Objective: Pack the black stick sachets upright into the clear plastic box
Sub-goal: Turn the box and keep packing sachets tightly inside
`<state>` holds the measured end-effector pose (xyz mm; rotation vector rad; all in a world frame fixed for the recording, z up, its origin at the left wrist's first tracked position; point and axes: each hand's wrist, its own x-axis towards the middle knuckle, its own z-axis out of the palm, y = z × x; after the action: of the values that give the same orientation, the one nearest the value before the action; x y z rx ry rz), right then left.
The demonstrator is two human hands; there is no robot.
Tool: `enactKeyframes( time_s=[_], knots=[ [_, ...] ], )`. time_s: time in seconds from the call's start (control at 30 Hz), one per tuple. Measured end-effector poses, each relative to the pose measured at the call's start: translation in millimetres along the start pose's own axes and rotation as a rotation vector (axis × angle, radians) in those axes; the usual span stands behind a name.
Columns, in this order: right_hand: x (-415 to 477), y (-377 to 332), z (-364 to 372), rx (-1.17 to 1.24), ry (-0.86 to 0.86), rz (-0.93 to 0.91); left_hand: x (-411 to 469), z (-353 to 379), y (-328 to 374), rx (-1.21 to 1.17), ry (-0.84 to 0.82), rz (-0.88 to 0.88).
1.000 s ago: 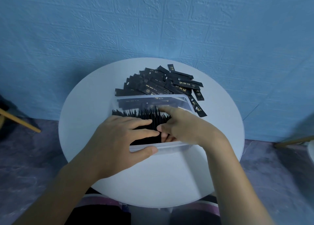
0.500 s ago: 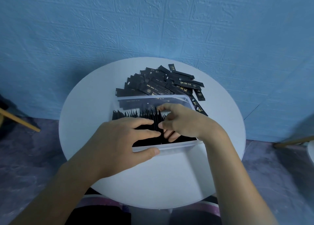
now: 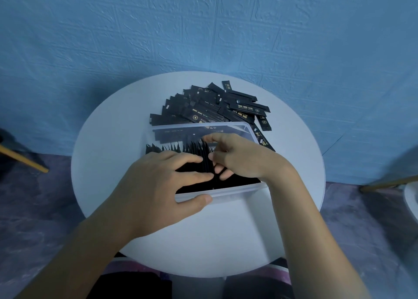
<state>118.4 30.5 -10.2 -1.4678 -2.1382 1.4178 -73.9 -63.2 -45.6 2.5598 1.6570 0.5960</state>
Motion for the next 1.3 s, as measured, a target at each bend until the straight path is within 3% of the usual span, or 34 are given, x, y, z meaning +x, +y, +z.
enactKeyframes(
  time_s=[0.63,0.87,0.97,1.07,1.2,1.3],
  knots=[
    [3,5,-1,-0.087,-0.011,-0.071,12,-2,9,0.070,-0.067,0.006],
    [-2,12,-2,-0.306,0.088,-0.084,12,2,8,0.078,-0.027,-0.004],
    [-12,11,-7,-0.271,0.166,-0.152,12,2,8,0.073,-0.024,-0.014],
    [-20,11,-19,-0.201,0.383,-0.220,11,2,7,0.073,-0.029,-0.016],
    [-20,24,-41,-0.109,0.707,-0.183,11,1,7,0.062,-0.036,-0.013],
    [-3,44,-50,-0.140,0.790,-0.052,12,0,9,0.037,-0.002,-0.007]
  ],
)
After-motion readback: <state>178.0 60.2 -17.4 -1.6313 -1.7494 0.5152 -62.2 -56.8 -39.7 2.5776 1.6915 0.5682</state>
